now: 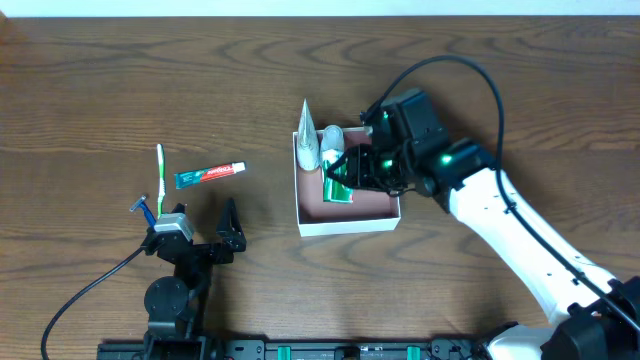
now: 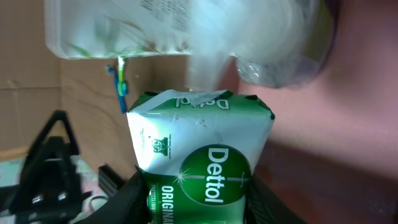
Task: Pack container
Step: 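Lift the Dettol soap and carry it over the box, then lower the Dettol soap into the box's front-left area, then open the right gripper and retract it to the right side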
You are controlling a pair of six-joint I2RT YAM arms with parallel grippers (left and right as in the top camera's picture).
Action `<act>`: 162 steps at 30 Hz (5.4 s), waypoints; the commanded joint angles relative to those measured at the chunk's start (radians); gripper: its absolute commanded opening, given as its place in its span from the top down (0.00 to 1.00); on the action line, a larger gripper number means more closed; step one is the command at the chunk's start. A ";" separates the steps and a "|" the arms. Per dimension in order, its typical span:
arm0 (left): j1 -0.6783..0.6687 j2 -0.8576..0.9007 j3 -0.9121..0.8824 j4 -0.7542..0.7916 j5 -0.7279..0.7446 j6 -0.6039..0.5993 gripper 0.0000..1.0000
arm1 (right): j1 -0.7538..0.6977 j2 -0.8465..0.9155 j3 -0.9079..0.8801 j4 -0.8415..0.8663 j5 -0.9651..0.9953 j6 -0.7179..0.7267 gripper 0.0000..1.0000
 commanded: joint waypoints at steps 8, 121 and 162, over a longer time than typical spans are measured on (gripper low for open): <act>0.005 0.001 -0.015 -0.037 0.000 0.009 0.02 | 0.032 -0.011 -0.101 0.086 0.047 0.054 0.71; 0.005 0.001 -0.015 -0.037 0.000 0.009 0.02 | 0.281 0.169 -0.105 0.230 0.462 0.157 0.48; 0.005 0.001 -0.015 -0.037 0.000 0.009 0.02 | -0.397 -0.238 -0.105 -0.169 0.665 0.093 0.01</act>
